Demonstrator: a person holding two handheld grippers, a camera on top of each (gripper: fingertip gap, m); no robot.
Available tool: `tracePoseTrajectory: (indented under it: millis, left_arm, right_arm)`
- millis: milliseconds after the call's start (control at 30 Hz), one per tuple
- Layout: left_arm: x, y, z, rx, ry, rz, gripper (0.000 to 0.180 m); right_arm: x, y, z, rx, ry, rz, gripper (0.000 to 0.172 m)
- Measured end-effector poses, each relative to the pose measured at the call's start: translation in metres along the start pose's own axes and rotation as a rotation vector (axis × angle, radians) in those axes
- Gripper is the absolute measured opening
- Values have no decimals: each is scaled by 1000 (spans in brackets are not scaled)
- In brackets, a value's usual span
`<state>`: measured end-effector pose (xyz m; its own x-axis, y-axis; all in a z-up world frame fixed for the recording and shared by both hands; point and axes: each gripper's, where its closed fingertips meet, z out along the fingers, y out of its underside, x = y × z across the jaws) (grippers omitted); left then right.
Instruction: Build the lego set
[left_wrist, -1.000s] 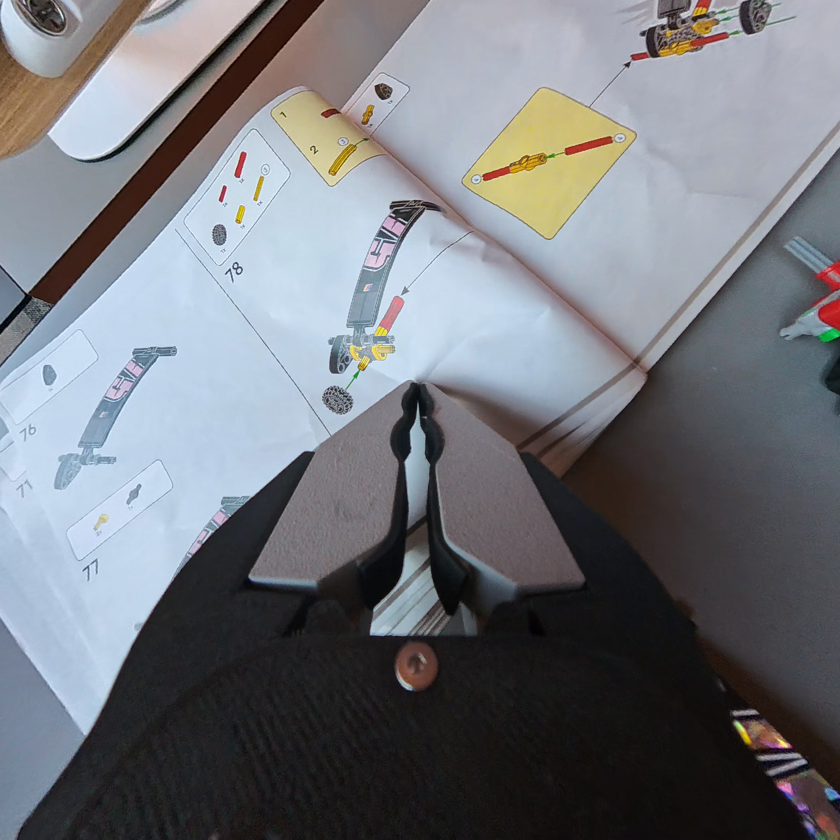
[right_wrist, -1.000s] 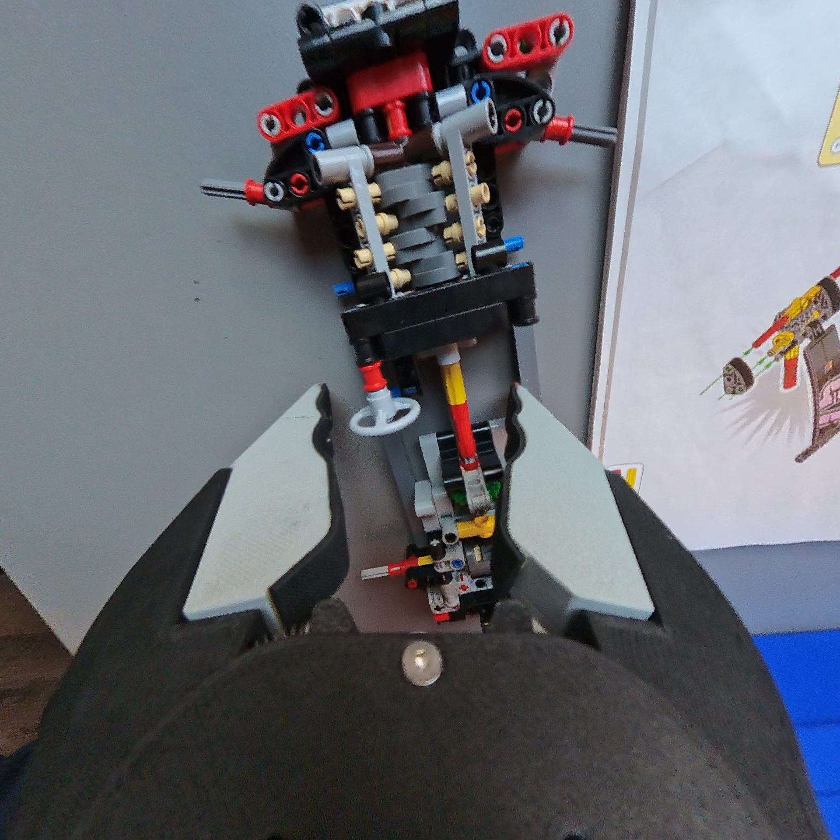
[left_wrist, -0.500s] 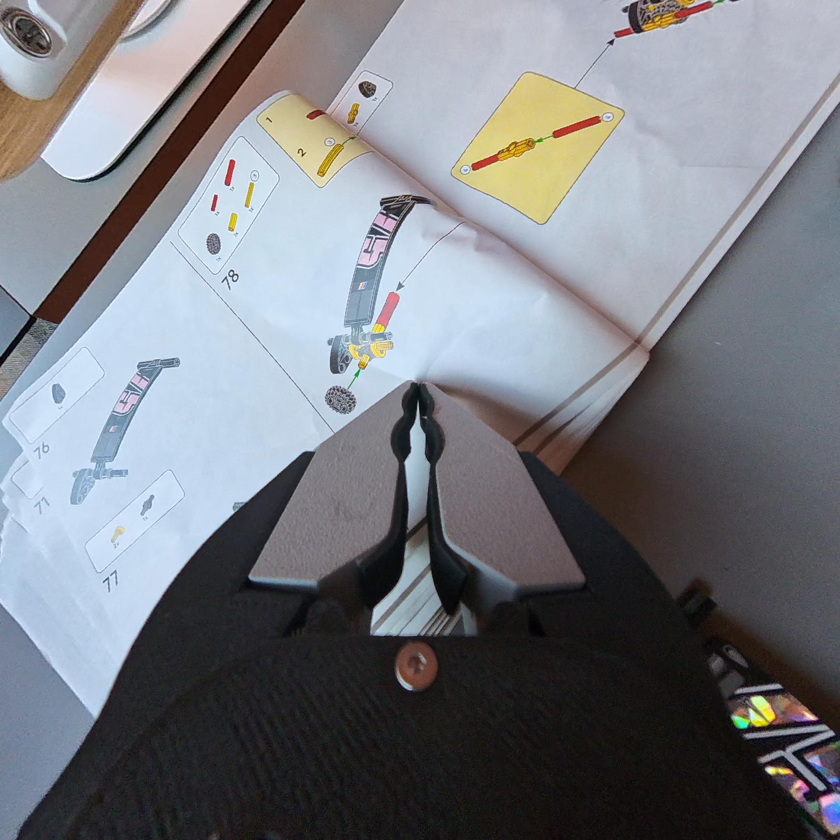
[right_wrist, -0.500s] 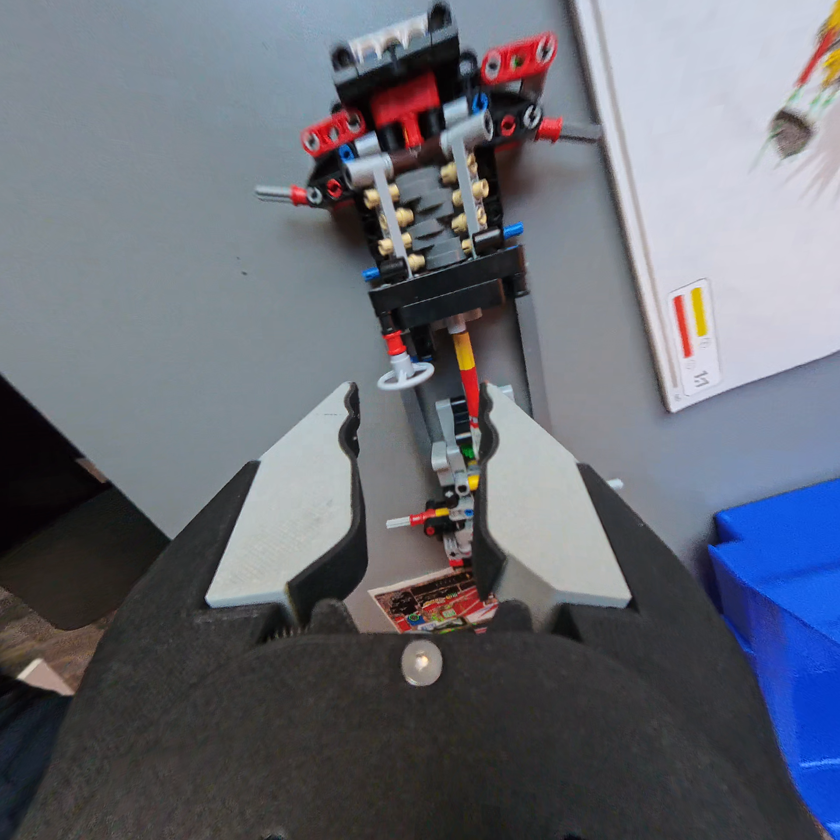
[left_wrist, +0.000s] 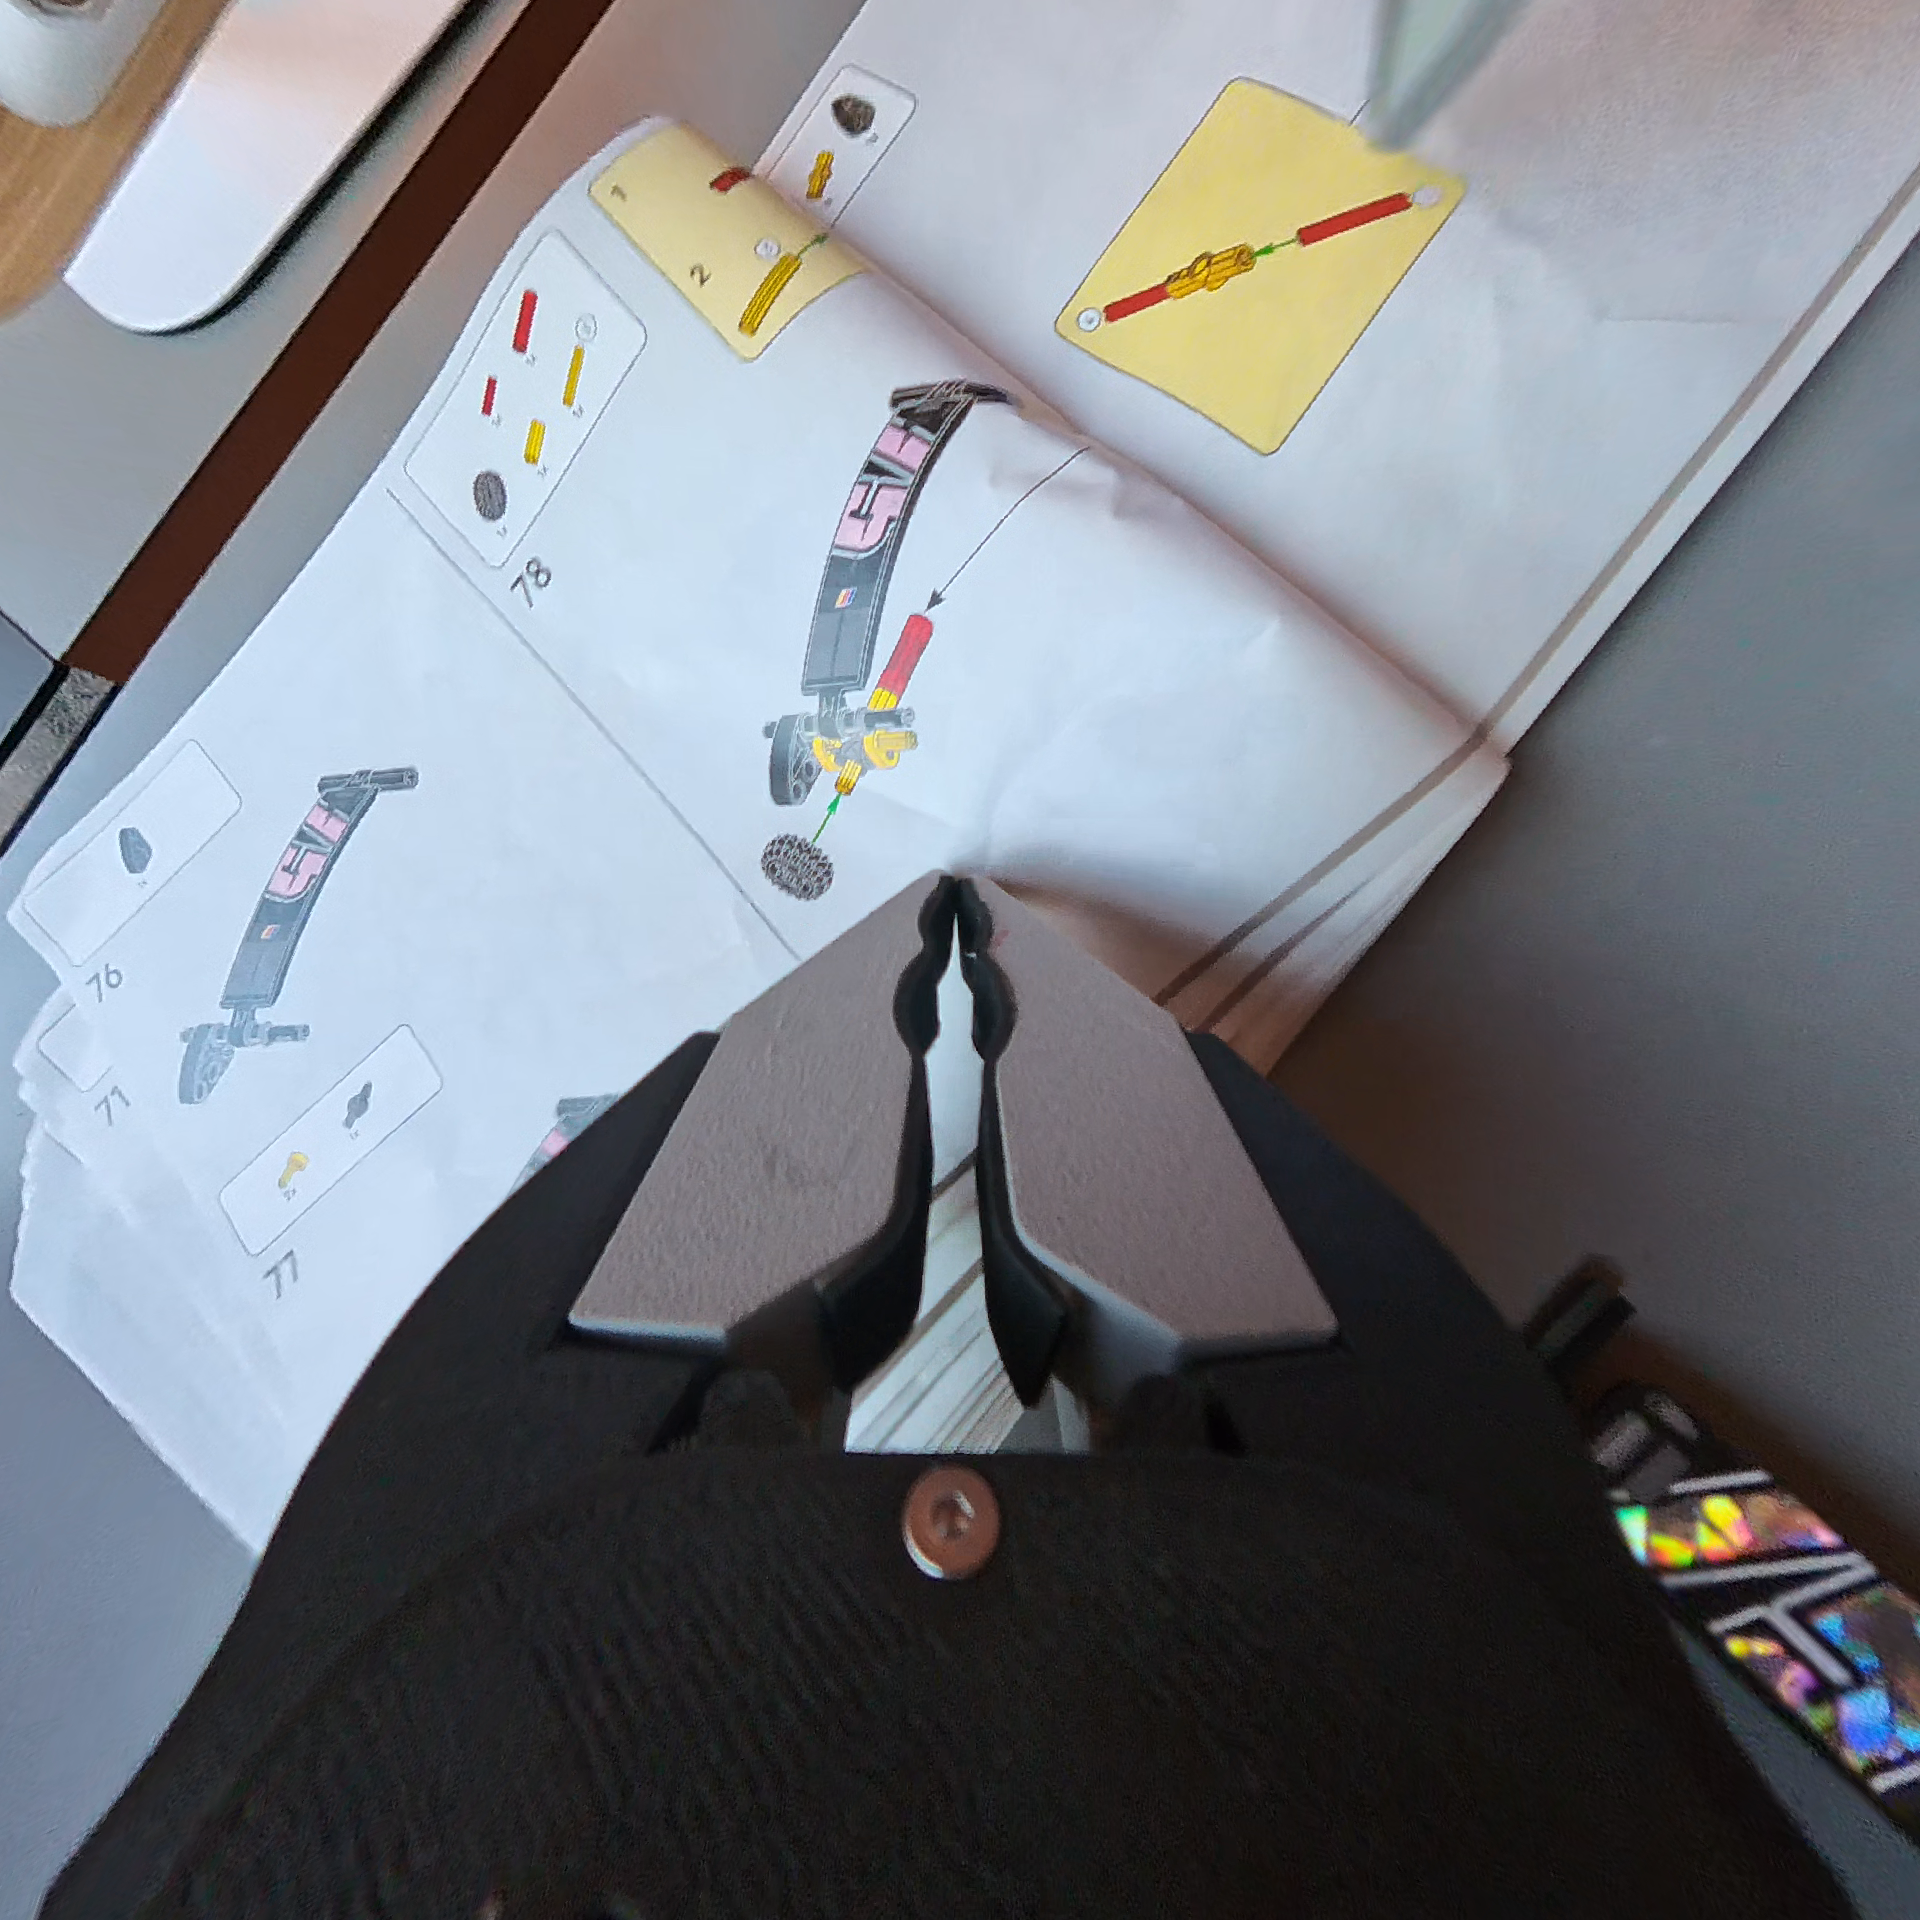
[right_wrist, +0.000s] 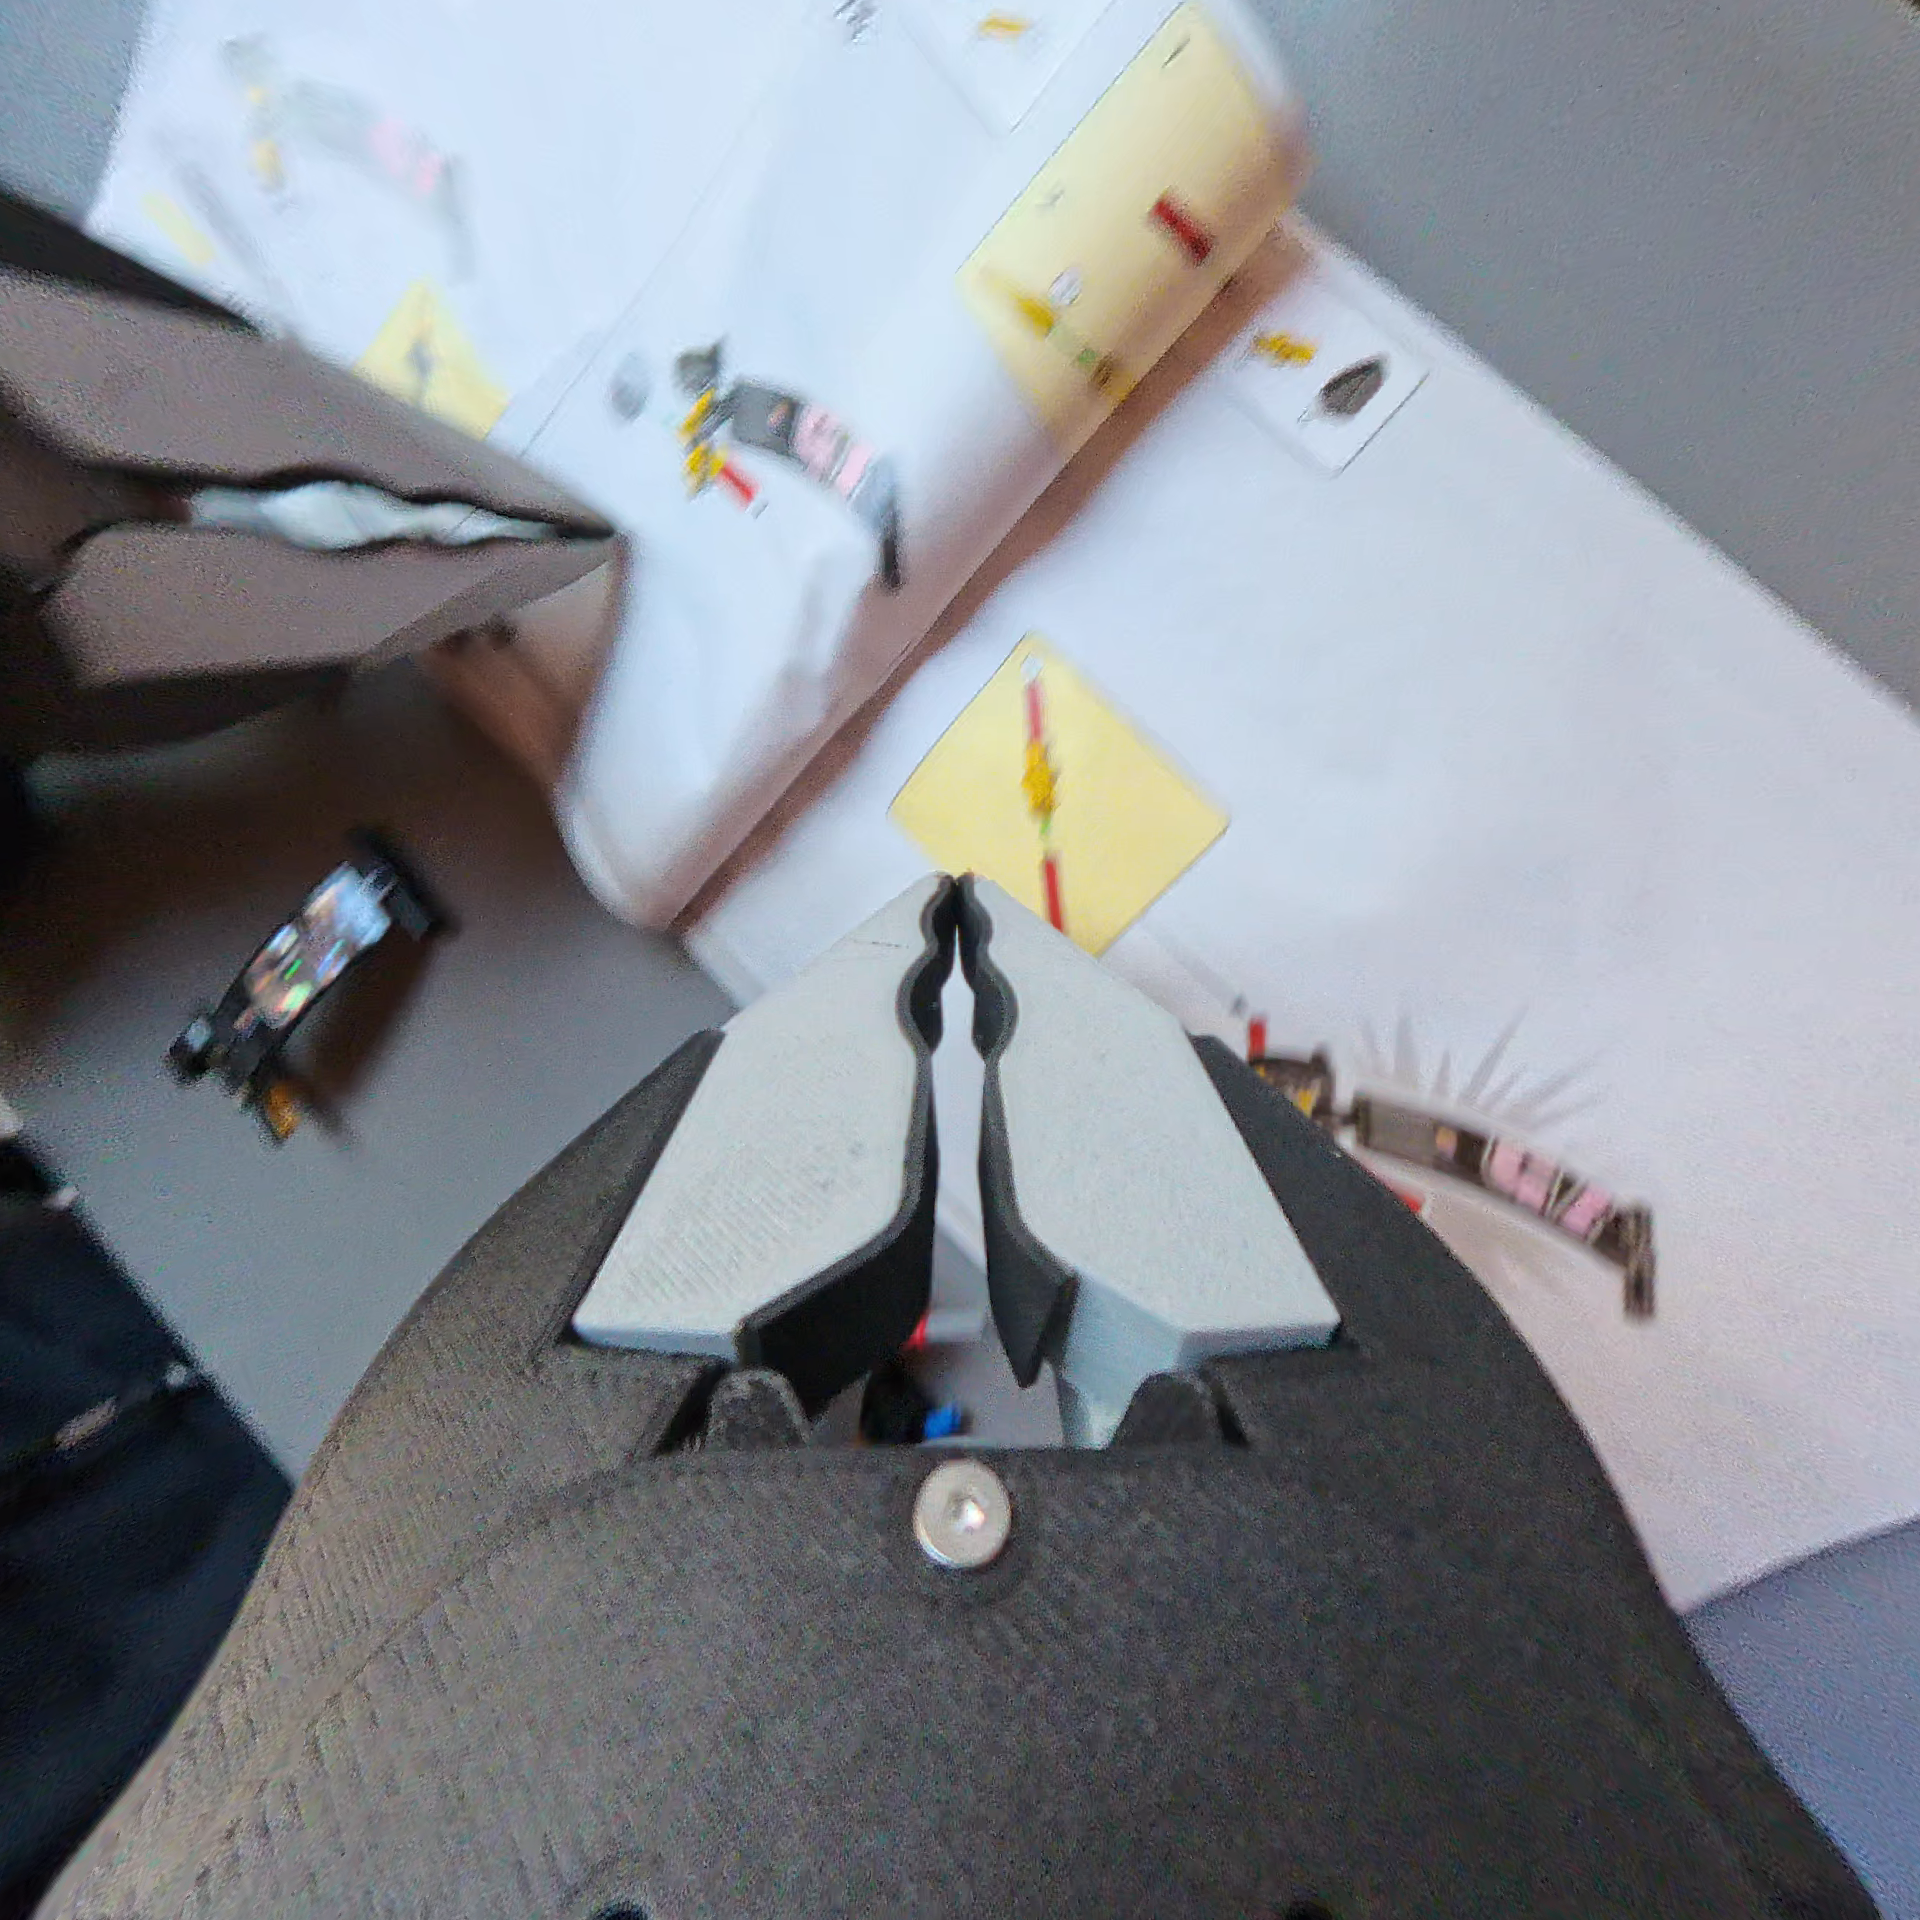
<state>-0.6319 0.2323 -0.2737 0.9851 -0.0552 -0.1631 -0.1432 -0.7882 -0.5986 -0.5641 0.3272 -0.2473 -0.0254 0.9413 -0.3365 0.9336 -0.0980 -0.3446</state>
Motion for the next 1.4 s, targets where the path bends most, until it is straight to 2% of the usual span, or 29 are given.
tracePoseTrajectory:
  millis: [133,233,333,400,500,567,667,767,900,1133,1200,1300,1400]
  left_arm:
    - [-9,9,-5,-39,12,-32,0]
    - [-9,10,-5,-37,40,-62,0]
    - [-11,11,-8,-58,33,-61,0]
    - [-8,-2,-12,1,51,-86,0]
    - [3,-34,-21,170,112,-134,0]
    - [10,-41,-19,205,116,-115,0]
    - [8,-27,-1,132,31,-46,0]
    - [7,-15,6,71,3,-48,0]
    - [4,-5,4,10,32,-73,0]
    - [4,-3,2,13,63,-97,0]
    - [4,-3,2,15,62,-95,0]
    - [4,-3,2,21,73,-107,0]
    - [4,-3,2,20,76,-111,0]
  right_arm:
    - [6,-33,26,57,9,-7,0]
    - [-5,-45,38,60,-43,-53,0]
    - [-8,-50,43,47,15,-160,0]
    - [-10,-52,43,52,51,-231,0]
    - [-13,-54,43,51,73,-321,0]
    - [-16,-57,42,61,78,-379,0]
    - [-25,-61,44,63,51,-452,0]
    - [-25,-61,54,8,45,-515,0]
    - [-29,-63,63,-65,-6,-478,0]
    - [-32,-64,64,-148,-33,-389,0]
    - [-23,-69,55,-169,49,-414,0]
    - [3,-96,35,-65,174,-383,0]
    - [15,-89,53,-130,196,-373,0]
